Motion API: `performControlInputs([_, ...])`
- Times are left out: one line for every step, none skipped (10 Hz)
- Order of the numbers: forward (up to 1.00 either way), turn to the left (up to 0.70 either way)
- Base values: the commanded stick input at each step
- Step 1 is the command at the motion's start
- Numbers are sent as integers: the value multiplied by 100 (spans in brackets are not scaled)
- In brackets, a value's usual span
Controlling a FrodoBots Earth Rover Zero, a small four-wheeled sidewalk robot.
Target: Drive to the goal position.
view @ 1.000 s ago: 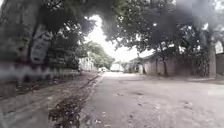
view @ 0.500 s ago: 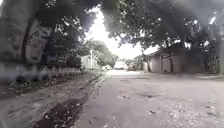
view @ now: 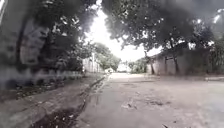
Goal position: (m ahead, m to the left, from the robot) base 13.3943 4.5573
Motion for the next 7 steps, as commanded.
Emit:
performControlInputs([70, -34])
performControlInputs([70, -27])
performControlInputs([70, -15])
performControlInputs([70, 0])
performControlInputs([70, 0])
performControlInputs([70, 0])
performControlInputs([70, 0])
